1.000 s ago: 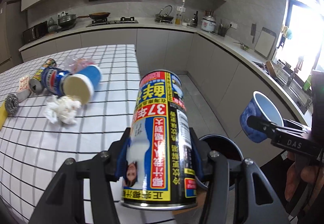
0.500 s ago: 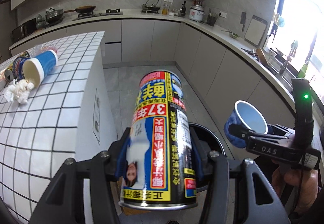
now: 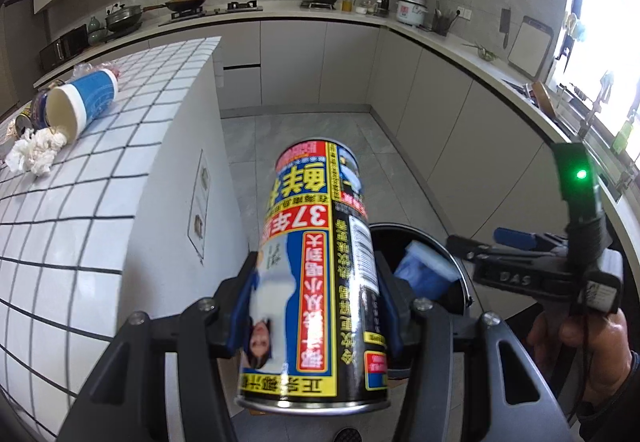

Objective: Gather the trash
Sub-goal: 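Carry the blue cup and spray can over the bin and release both, then move both tools back toward the remaining items on the island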

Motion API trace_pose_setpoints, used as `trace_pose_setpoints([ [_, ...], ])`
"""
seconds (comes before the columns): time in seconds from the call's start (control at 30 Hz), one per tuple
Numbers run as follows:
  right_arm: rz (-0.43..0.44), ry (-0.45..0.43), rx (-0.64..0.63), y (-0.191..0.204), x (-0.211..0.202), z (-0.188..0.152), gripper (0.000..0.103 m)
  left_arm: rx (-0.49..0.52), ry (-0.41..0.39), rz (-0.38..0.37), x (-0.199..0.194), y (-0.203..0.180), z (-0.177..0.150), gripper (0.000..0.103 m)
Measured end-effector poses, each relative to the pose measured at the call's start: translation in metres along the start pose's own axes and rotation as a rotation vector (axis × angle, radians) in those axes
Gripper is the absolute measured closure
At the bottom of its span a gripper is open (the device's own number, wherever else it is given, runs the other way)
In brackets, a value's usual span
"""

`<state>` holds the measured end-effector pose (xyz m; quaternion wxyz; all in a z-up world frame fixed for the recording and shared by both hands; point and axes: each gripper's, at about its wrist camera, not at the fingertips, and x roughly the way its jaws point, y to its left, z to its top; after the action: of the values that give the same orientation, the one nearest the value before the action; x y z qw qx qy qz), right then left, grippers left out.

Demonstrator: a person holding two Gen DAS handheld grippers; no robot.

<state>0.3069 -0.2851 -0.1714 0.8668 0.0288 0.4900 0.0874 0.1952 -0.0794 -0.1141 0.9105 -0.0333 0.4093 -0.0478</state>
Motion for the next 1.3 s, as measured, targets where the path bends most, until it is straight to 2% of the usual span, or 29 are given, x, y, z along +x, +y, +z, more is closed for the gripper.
trace_pose_setpoints([
  [0.2, -0.024, -0.007, 0.058, -0.033, -0.005, -0.016, 0.016, -0.021, 0.055, -0.026, 0.036, -0.023, -0.020, 0.049],
  [0.43, -0.059, 0.019, 0.103, -0.066, -0.004, -0.028, 0.016, -0.031, 0.119, -0.079, 0.075, -0.069, -0.038, 0.049],
  [0.47, -0.061, 0.017, 0.105, -0.071, -0.006, -0.029, 0.016, -0.029, 0.117, -0.083, 0.078, -0.075, -0.036, 0.047],
  [0.5, -0.070, 0.015, 0.106, -0.075, -0.007, -0.030, 0.016, -0.028, 0.121, -0.089, 0.084, -0.081, -0.037, 0.030],
  [0.53, -0.073, 0.015, 0.109, -0.080, -0.009, -0.031, 0.016, -0.032, 0.144, -0.090, 0.088, -0.086, -0.036, 0.021],
  [0.57, -0.076, 0.018, 0.114, -0.085, -0.010, -0.032, 0.016, -0.036, 0.143, -0.085, 0.087, -0.088, -0.035, 0.016],
  [0.7, -0.084, 0.013, 0.161, -0.102, -0.019, -0.033, 0.016, 0.012, 0.111, -0.047, 0.070, -0.092, -0.022, 0.013],
  [0.87, -0.073, -0.016, 0.180, -0.102, -0.031, -0.028, 0.016, 0.055, 0.059, -0.015, 0.043, -0.086, -0.007, 0.012],
  [1.07, -0.030, -0.050, 0.170, -0.084, -0.047, -0.017, 0.016, 0.041, 0.015, -0.004, 0.018, -0.069, 0.005, 0.012],
  [1.3, 0.002, -0.088, 0.126, -0.041, -0.062, 0.001, 0.016, -0.007, -0.045, 0.041, -0.011, -0.033, 0.017, 0.012],
])
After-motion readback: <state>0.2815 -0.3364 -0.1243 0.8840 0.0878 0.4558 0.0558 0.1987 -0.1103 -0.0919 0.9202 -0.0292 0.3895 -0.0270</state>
